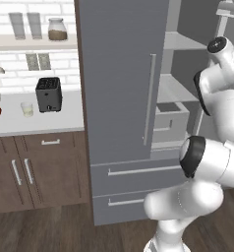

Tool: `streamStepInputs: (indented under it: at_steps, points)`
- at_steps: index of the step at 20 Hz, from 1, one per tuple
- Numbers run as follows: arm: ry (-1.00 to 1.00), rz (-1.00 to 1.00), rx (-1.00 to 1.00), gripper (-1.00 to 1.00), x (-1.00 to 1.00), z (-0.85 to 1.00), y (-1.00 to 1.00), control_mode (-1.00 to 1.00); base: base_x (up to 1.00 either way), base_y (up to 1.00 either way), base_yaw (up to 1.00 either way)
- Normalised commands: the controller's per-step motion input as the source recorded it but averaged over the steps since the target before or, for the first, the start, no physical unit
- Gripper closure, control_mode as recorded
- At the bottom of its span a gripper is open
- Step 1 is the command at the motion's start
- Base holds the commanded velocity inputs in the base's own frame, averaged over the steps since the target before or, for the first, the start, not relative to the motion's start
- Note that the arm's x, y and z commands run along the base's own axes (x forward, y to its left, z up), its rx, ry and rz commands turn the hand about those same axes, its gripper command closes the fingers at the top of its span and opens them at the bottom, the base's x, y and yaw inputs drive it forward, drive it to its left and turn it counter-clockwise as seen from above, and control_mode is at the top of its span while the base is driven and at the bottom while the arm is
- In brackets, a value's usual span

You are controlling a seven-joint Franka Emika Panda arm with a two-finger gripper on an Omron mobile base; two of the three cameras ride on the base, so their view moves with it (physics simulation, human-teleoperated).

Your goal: Grab a lemon wedge from the fridge and one ice cube from the ice bowl, and put them in the glass of lemonade.

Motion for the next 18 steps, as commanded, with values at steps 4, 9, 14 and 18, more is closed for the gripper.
streamStepInputs:
  at_steps: [4, 9, 14, 18]
  points:
    - [-0.21, 0.11, 0.01, -1.00, 0.00, 0.09, 0.78, -1.00, 0.00, 0.00, 0.00]
    - [-0.37, 0.21, 0.20, -1.00, -0.07, -0.09, 0.65, -1.00, 0.00, 0.00, 0.00]
    - [-0.22, 0.42, 0.33, -1.00, 0.00, -0.38, 0.55, -1.00, 0.00, 0.00, 0.00]
    - [-0.04, 0.48, 0.25, -1.00, 0.00, -0.09, 0.69, -1.00, 0.00, 0.00, 0.00]
